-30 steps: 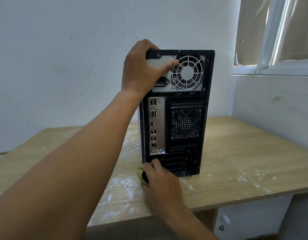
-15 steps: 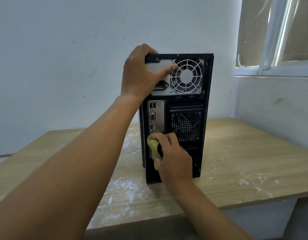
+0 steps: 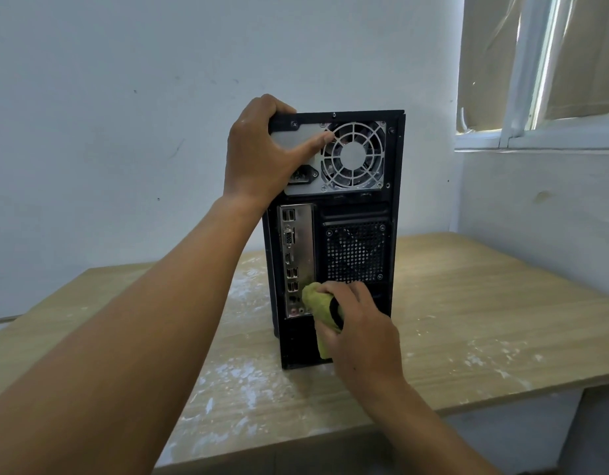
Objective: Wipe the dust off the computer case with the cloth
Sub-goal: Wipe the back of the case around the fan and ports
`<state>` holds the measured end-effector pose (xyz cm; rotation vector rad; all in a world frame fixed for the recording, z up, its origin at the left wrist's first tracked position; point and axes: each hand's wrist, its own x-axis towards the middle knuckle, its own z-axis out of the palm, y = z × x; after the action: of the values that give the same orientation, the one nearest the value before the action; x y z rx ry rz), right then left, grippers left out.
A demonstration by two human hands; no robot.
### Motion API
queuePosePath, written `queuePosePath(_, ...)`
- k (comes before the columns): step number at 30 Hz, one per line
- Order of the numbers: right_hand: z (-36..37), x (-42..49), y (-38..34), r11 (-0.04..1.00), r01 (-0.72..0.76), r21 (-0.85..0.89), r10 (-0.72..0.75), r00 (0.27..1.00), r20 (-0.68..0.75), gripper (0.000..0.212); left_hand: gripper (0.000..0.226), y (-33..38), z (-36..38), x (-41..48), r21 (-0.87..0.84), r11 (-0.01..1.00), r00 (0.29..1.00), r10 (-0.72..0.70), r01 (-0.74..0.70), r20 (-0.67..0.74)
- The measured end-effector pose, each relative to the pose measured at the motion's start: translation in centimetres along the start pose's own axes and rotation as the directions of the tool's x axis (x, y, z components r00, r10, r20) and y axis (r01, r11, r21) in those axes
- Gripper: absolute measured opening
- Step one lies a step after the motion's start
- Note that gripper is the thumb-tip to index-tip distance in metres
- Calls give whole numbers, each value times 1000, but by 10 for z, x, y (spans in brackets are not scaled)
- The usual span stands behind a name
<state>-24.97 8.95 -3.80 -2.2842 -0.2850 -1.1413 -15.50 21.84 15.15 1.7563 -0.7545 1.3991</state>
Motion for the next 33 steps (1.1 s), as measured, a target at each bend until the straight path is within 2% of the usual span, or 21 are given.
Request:
queuePosePath(3,-13,3,12,982,-185,48,186,982,-17,36,56,0,0,0,4,1000,1000,0,0,0)
queuePosePath(7,-34,7,32,968,-249,-3,249,967,-53,33,57,0,0,-1,4,1000,1000,-2,2,-1)
queuePosePath(9,-45,17,35,968,-253,1,252,964,-89,30,56,1,0,-1,3,1000,1000,-8,8,-2)
queuePosePath(14,-72,62,33,969,-206,137,236,937,-258,27,55,1,0,-1,-3,1000,1000,-17,17,-5)
queuePosePath(19,-62,67,36,971,-179,156,208,958,-197,27,55,1,0,-1,-3,1000,1000,-18,18,-1)
queuePosePath(27,-36,14,47,984,-173,29,175,980,-94,38,51,2,-1,-1,-1,1000,1000,-21,21,6)
queuePosePath(30,-42,26,41,991,-136,11,136,981,-137,38,50,2,-1,-1,5,1000,1000,-15,15,7)
queuePosePath(33,-56,53,29,984,-142,108,165,955,-245,34,50,3,-2,-1,3,1000,1000,-16,16,10)
